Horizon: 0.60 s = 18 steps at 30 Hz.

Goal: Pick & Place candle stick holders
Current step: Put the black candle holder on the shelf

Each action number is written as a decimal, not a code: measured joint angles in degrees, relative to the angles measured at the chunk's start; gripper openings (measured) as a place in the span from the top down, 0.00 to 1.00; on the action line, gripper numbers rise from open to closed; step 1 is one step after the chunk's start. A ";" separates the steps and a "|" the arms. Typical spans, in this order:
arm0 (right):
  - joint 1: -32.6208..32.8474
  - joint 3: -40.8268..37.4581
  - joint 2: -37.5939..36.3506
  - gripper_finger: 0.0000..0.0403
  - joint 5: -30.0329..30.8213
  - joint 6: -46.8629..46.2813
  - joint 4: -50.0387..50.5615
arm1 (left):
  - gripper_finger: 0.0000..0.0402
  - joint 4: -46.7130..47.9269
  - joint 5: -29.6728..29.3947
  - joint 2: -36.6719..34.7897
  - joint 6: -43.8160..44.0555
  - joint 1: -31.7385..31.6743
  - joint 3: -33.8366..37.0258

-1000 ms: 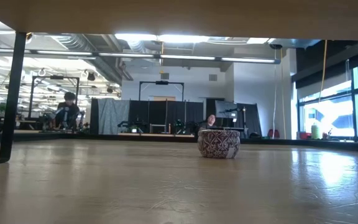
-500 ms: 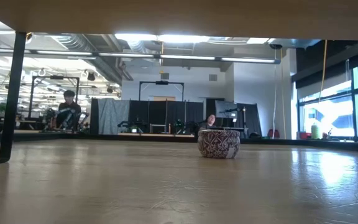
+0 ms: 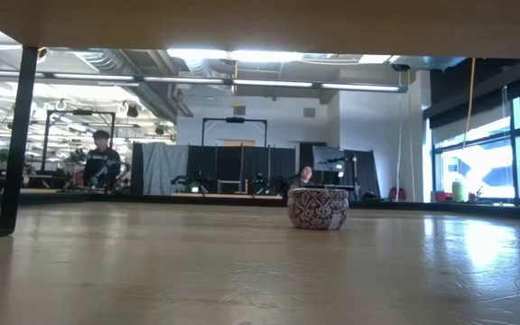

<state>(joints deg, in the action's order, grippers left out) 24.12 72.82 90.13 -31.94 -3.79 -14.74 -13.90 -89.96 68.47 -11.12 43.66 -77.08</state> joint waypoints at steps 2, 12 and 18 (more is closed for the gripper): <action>0.11 -1.44 0.00 0.99 0.09 -0.09 -2.19 | 1.00 1.18 0.01 -0.05 1.07 -0.06 0.00; 1.50 -8.82 -0.02 0.99 3.25 -5.84 -14.56 | 1.00 2.82 0.01 -0.20 2.44 -0.15 0.00; 2.34 -8.81 -0.02 0.99 3.76 -4.75 -12.34 | 0.99 6.78 -0.01 -0.20 5.77 -0.48 0.00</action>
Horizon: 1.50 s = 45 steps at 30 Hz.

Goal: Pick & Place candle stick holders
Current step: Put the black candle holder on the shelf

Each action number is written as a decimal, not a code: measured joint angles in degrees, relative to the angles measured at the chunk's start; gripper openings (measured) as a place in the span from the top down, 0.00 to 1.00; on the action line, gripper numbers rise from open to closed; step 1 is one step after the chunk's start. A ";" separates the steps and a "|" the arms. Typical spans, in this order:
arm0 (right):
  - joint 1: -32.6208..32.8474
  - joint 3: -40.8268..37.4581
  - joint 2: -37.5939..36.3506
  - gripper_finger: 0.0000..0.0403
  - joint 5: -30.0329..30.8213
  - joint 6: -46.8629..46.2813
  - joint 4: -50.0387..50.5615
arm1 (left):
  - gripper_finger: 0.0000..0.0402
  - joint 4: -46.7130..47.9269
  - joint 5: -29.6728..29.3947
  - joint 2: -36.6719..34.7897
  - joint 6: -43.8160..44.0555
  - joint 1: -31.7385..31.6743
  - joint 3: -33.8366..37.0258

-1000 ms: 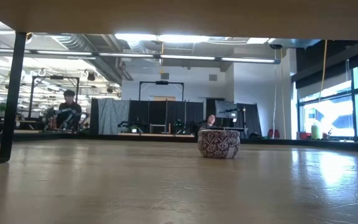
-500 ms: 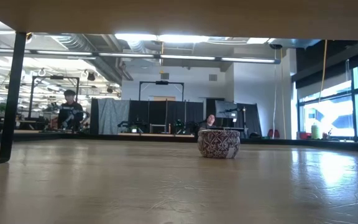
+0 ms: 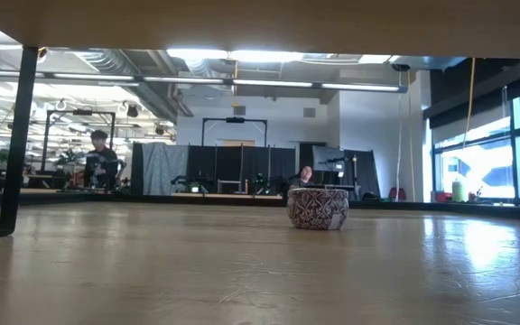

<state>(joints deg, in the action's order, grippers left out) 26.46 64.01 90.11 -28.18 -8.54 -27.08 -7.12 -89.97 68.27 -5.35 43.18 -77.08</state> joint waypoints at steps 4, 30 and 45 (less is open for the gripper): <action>0.01 0.00 0.00 0.99 0.59 1.88 2.18 | 1.00 0.77 0.00 0.01 0.20 0.02 0.00; 1.38 0.04 4.32 0.99 2.05 3.61 0.74 | 1.00 3.33 -0.04 -2.05 -0.93 0.04 -0.01; 1.74 0.04 5.51 0.99 2.72 2.69 1.23 | 1.00 4.79 -0.04 -2.23 -0.87 0.22 0.00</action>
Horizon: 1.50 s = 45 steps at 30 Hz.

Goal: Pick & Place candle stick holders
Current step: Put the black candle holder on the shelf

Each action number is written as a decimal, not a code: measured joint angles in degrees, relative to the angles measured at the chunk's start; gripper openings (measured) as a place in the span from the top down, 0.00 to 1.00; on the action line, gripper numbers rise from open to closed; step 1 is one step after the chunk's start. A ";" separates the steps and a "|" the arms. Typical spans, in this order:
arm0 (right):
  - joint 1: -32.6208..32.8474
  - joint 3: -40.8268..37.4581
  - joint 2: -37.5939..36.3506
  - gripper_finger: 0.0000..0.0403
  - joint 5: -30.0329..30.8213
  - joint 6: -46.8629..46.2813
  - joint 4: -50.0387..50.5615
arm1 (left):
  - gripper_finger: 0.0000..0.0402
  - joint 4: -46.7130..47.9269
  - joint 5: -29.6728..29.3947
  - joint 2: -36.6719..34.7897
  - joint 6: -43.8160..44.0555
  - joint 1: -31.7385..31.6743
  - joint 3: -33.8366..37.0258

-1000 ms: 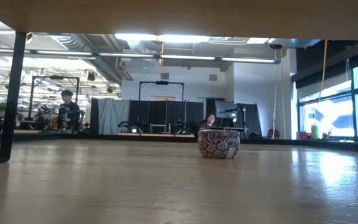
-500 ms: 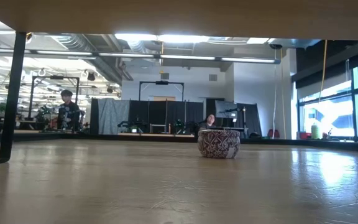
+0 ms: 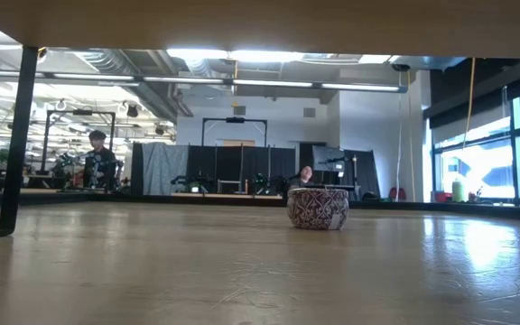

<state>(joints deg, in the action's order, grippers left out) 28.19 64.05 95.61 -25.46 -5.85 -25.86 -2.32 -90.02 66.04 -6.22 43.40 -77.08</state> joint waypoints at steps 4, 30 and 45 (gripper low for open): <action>0.08 0.00 0.00 0.99 0.43 0.67 0.14 | 1.00 1.25 0.02 -0.18 0.44 0.00 0.00; -0.01 0.02 1.07 0.95 0.03 0.69 -0.29 | 1.00 3.86 0.02 -1.42 2.69 0.00 0.00; 0.06 0.02 1.07 0.90 3.01 -0.78 -0.08 | 1.00 3.87 0.01 -1.66 2.54 0.00 0.00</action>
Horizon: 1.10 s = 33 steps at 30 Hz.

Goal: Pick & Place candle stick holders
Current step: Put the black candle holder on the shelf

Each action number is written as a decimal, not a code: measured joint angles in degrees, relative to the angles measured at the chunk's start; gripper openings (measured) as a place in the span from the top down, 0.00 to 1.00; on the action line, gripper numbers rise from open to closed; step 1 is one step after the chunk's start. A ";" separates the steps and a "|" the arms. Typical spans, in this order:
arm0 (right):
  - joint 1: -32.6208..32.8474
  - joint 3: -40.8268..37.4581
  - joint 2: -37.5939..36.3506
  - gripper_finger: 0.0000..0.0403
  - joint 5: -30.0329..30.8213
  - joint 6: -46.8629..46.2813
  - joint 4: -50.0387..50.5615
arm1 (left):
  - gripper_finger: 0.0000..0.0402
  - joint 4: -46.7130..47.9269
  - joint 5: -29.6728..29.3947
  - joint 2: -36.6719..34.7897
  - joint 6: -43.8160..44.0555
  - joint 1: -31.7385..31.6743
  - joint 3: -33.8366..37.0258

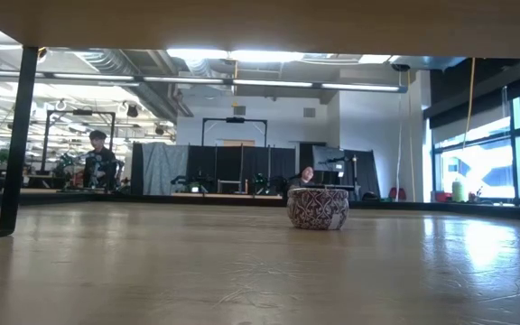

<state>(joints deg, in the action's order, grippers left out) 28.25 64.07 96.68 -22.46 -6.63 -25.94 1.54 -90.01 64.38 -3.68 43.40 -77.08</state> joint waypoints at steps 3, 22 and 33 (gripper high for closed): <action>0.04 0.00 0.00 0.89 -0.02 -0.39 0.00 | 0.99 0.02 0.01 0.00 -0.04 0.00 0.00; 1.84 -0.02 -0.02 0.67 5.99 -1.51 -0.06 | 0.99 0.52 -0.01 -0.24 -0.01 0.00 0.00; 1.85 -0.02 -0.04 0.63 6.38 -2.33 -0.06 | 1.00 0.50 -0.01 -0.24 -0.02 0.00 0.00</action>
<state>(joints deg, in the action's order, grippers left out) 30.10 64.05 96.64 -16.08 -8.96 -26.00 2.04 -90.02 64.14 -3.70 43.40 -77.08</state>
